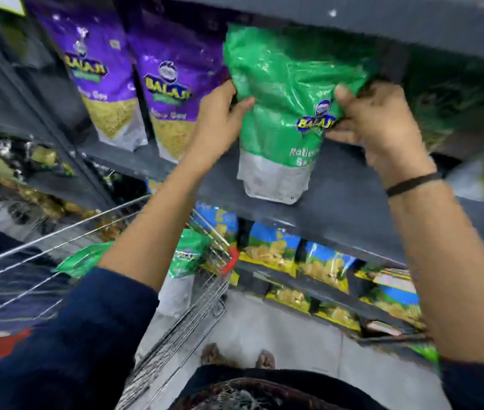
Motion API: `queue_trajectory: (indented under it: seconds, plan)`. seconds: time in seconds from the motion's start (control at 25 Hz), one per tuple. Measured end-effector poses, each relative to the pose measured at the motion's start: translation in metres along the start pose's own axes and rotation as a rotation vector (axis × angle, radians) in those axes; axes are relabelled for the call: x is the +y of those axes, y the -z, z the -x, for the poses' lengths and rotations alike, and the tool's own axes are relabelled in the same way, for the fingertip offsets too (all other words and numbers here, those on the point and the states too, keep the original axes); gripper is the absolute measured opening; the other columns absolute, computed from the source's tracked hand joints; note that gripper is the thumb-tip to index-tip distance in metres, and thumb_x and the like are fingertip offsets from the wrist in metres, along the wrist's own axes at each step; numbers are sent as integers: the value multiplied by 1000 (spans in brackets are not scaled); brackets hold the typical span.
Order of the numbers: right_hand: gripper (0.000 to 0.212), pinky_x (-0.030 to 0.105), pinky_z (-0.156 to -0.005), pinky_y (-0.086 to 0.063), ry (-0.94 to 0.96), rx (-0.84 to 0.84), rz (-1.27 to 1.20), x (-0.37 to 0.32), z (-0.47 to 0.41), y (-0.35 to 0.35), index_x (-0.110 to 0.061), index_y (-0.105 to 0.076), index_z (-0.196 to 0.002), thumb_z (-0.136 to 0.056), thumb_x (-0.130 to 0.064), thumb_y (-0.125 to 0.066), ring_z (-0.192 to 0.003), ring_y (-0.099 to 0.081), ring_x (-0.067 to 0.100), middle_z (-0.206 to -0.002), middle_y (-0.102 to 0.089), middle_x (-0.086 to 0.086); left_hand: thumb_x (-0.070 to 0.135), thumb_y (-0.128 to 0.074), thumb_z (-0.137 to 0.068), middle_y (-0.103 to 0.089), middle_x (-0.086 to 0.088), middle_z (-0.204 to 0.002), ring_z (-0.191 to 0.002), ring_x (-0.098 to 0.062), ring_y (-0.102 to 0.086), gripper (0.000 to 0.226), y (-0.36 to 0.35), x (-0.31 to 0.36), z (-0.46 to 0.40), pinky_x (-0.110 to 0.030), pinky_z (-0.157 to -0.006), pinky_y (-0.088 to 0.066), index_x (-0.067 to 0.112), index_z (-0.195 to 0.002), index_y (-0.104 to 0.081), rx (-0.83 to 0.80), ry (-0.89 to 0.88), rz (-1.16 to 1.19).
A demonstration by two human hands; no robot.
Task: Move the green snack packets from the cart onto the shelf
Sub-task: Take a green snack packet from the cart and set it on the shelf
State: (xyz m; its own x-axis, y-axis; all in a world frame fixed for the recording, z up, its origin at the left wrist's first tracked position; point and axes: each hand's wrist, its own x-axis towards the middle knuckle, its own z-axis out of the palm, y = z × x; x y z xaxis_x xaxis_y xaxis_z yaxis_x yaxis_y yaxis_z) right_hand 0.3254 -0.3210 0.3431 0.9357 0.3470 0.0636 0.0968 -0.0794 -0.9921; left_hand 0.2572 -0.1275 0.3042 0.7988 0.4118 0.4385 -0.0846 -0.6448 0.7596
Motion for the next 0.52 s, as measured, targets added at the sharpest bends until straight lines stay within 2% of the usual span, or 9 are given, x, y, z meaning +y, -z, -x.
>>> queue_trajectory:
  seconds: [0.04, 0.16, 0.28, 0.4, 0.48, 0.52]
  plan:
    - [12, 20, -44, -54, -13, 21, -11, 4, -11, 7, -16, -50, -97, -87, -19, -56, -42, -57, 4, -87, -56, 7, 25, -50, -77, -67, -25, -109, -101, -32, -62, 43, -10, -2, -14, -41, -87, -50, -4, -107, -58, -28, 8, 33]
    - [6, 19, -42, -52, -98, 46, -17, 28, -30, 10, -18, -49, -87, -88, -17, -54, -40, -52, 1, -78, -53, -1, 38, -48, -72, -64, -25, -115, -108, -35, -60, 57, -45, -24, -31, -49, -95, -48, -2, -111, -56, -114, 81, 92]
    - [13, 22, -54, -56, -153, 19, -52, 56, -33, 4, -14, -44, -98, -90, -21, -51, -59, -49, 6, -80, -47, -3, 43, -48, -74, -62, -25, -116, -107, -31, -58, 60, -69, -54, -31, -53, -99, -45, -2, -113, -54, -178, 208, 118]
    - [32, 33, -76, -51, -135, 168, -91, 82, -31, 4, -18, -44, -108, -84, -33, -58, -89, -53, 13, -94, -53, -2, 55, -48, -81, -54, -7, -131, -118, -16, -50, 60, -73, -53, -33, -45, -110, -38, 12, -123, -49, -226, 344, 304]
    - [40, 34, -76, -43, -191, 312, -152, 110, -12, -6, -24, -47, -106, -75, -50, -56, -86, -49, 14, -96, -53, -1, 63, -19, -89, -45, -7, -143, -129, -19, -43, 68, -74, -32, -28, -39, -113, -33, 17, -135, -39, -258, 500, 515]
    - [41, 32, -77, -42, -253, 310, -183, 124, 1, -16, -27, -50, -102, -72, -55, -51, -84, -48, 15, -95, -51, 1, 59, -2, -90, -42, -10, -144, -131, -23, -41, 73, -80, -29, -26, -36, -109, -36, 15, -137, -36, -229, 555, 597]
